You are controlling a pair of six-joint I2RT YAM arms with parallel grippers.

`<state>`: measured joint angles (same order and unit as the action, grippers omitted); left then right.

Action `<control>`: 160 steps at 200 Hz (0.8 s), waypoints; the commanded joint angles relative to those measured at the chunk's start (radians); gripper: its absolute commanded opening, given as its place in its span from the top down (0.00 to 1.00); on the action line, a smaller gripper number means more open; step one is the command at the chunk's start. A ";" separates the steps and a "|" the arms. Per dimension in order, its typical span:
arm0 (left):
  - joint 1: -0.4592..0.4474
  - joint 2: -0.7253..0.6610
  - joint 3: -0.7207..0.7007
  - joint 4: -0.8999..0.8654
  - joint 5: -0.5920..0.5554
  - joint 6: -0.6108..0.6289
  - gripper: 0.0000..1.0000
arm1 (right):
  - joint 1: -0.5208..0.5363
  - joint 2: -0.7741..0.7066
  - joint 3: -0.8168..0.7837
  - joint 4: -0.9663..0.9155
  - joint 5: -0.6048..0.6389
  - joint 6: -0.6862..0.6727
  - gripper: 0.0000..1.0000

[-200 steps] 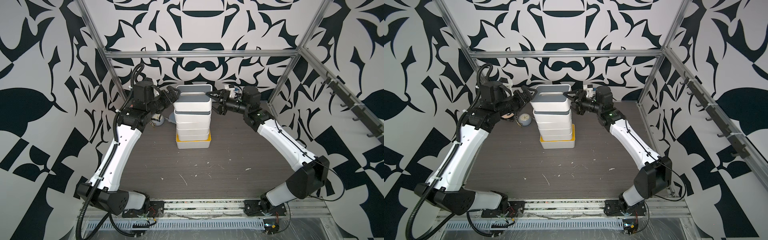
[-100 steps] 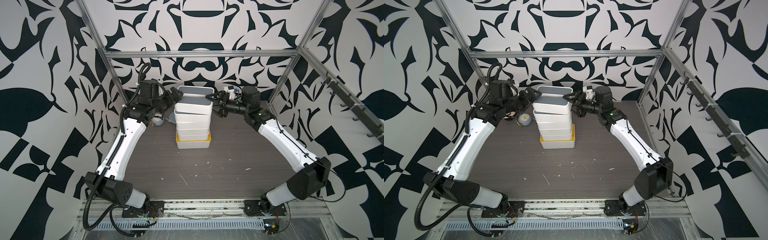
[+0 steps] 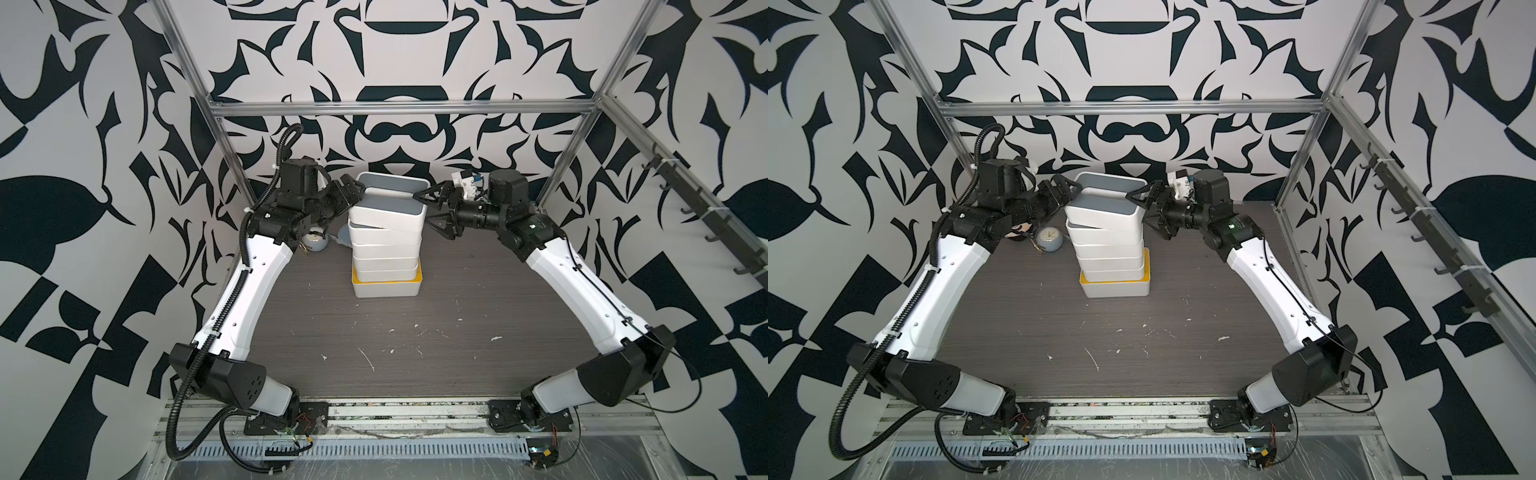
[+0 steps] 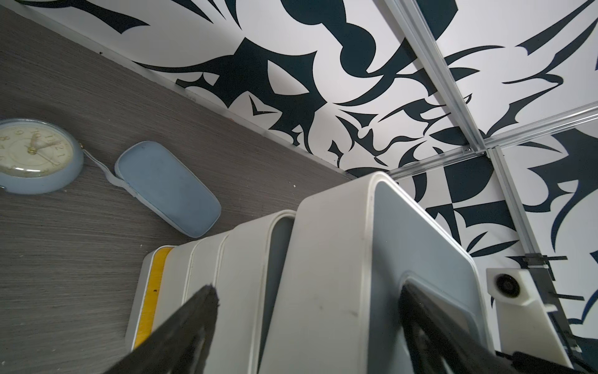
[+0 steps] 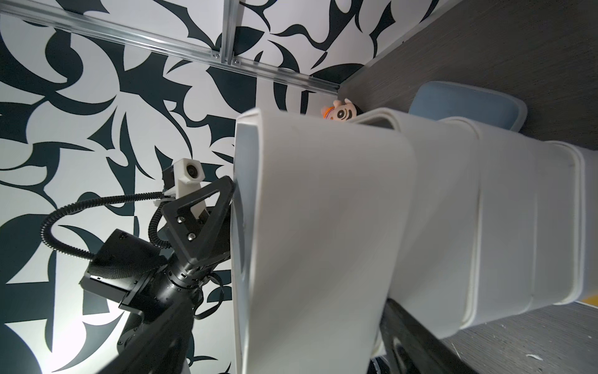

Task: Stack the tissue boxes
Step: Place the tissue box at the tissue box.

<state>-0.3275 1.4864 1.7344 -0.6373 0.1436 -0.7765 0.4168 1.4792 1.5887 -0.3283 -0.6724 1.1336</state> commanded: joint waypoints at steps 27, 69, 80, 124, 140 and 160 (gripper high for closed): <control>0.002 0.011 0.025 -0.017 -0.002 0.010 0.09 | -0.001 -0.071 0.037 -0.062 0.062 -0.093 0.05; -0.007 0.005 0.030 0.025 0.020 -0.003 0.10 | 0.006 -0.027 0.136 -0.108 0.074 -0.144 0.03; -0.010 0.005 0.035 0.032 0.022 -0.004 0.10 | 0.010 -0.017 0.162 -0.125 0.091 -0.166 0.02; -0.025 -0.008 0.028 0.061 0.036 -0.004 0.11 | 0.014 0.036 0.225 -0.136 0.075 -0.199 0.02; -0.030 -0.018 0.014 0.073 0.049 -0.004 0.11 | 0.014 0.043 0.232 -0.134 0.074 -0.205 0.02; -0.036 -0.036 -0.001 0.081 0.053 -0.006 0.11 | 0.014 0.048 0.236 -0.123 0.077 -0.209 0.01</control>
<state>-0.3553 1.4872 1.7351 -0.5838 0.1776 -0.7849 0.4255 1.5349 1.7817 -0.4679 -0.5957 0.9581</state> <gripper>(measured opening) 0.891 0.985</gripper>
